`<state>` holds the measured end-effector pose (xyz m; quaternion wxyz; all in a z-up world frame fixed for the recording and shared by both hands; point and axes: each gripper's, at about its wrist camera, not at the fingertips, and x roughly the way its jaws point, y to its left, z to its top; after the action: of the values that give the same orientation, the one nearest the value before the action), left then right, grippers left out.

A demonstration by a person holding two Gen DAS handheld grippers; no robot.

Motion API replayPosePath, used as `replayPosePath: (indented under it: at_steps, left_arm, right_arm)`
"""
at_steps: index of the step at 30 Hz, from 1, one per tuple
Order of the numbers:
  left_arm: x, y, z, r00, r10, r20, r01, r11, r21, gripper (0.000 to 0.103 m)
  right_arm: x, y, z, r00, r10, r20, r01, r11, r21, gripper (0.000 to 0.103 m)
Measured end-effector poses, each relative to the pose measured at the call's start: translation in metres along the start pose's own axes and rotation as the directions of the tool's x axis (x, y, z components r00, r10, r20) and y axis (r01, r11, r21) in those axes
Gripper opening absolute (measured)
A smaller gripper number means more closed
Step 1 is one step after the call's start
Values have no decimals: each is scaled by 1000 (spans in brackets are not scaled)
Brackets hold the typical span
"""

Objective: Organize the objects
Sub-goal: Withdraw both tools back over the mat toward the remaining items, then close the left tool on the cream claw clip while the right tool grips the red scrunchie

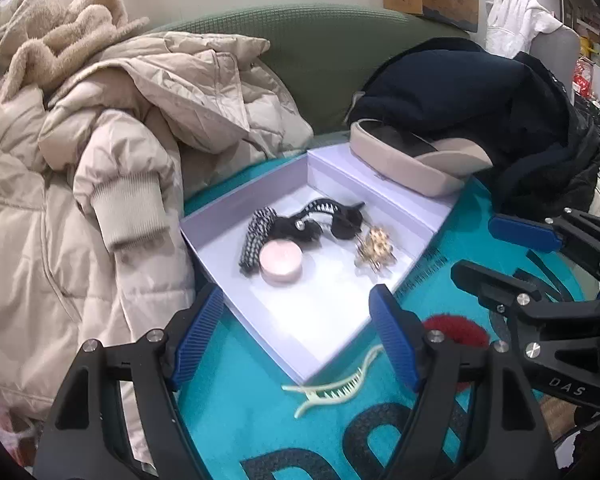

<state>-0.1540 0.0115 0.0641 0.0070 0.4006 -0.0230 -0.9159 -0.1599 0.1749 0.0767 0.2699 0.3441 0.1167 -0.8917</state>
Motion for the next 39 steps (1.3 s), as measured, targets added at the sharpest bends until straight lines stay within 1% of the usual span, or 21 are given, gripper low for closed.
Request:
replayPosePath:
  at_steps: [5, 10, 18, 22, 24, 26, 29, 31, 34, 37, 39]
  left_arm:
    - [3, -3, -22, 999, -30, -24, 30, 1000, -8, 74]
    - [8, -7, -46, 996, -80, -46, 80, 997, -5, 74]
    - [22, -13, -69, 989, -128, -78, 127, 992, -16, 74]
    - [31, -15, -79, 985, -146, -94, 145, 989, -26, 74]
    - [36, -15, -82, 983, -157, -100, 154, 987, -34, 74]
    - [42, -16, -86, 982, -157, -105, 153, 987, -40, 74]
    - [54, -16, -93, 982, -141, -122, 137, 990, -43, 74]
    - [63, -15, -96, 981, -132, -139, 126, 991, -50, 77]
    - [78, -14, -99, 979, -118, -165, 110, 992, -60, 79]
    - [91, -14, -100, 979, -90, -183, 82, 995, -55, 81]
    - [98, -15, -100, 979, -81, -187, 73, 996, -50, 81]
  right_arm:
    - [0, 5, -21, 1000, -12, -18, 12, 1000, 9, 54]
    - [2, 8, -40, 999, -22, -40, 22, 1000, 10, 57]
    - [9, 7, -67, 997, -16, -73, 19, 999, 39, 58]
    - [13, 4, -77, 997, -20, -77, 25, 998, 58, 66]
    - [15, 3, -83, 996, -26, -80, 31, 997, 64, 74]
    - [16, 1, -88, 997, -27, -77, 32, 997, 71, 77]
    - [23, -2, -97, 996, -39, -80, 46, 996, 81, 88]
    - [31, -5, -103, 994, -57, -90, 65, 994, 88, 91]
    - [42, -9, -109, 991, -60, -118, 72, 992, 105, 93]
    - [50, -12, -114, 990, -45, -137, 61, 991, 116, 94]
    - [54, -13, -116, 990, -34, -134, 50, 992, 120, 94]
